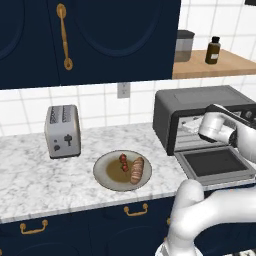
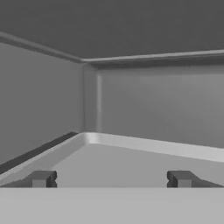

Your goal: Pick up the kebab skewer and baguette bread, and place them inside the toaster oven. Close the toaster oven door and start by setting the timer.

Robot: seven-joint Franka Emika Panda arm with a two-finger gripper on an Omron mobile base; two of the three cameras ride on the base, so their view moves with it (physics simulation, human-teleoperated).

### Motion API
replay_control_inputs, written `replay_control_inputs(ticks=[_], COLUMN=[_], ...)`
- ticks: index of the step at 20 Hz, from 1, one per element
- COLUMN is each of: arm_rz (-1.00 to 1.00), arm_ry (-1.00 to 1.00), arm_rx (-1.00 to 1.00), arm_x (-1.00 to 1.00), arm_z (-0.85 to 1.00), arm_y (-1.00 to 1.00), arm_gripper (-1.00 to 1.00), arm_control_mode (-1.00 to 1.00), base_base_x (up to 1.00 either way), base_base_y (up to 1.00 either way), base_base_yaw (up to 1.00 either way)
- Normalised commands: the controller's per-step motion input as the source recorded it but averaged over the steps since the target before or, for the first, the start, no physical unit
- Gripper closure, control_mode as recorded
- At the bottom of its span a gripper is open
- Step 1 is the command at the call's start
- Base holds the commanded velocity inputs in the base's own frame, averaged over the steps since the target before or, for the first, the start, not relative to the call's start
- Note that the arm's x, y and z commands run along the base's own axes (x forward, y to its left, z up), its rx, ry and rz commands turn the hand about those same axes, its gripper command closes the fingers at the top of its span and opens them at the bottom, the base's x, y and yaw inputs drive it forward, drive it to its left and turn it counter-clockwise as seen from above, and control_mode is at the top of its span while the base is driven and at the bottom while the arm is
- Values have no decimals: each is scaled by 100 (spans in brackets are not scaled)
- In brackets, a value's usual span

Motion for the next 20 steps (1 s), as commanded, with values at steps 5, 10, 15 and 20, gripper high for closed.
replay_control_inputs(ticks=[5, 10, 15, 20], arm_rz=[0, 0, -2, 0], arm_ry=[11, 30, 53, 53], arm_rx=[0, 0, 0, 1], arm_x=[-56, -100, -100, -100], arm_z=[-70, -61, -34, -7], arm_y=[-23, -16, -21, -29], arm_gripper=[-100, -100, -100, -100], arm_control_mode=[-100, -100, -100, -100], base_base_x=[0, 0, 0, 0], base_base_y=[0, 0, 0, 0], base_base_yaw=[0, 0, 0, 0])
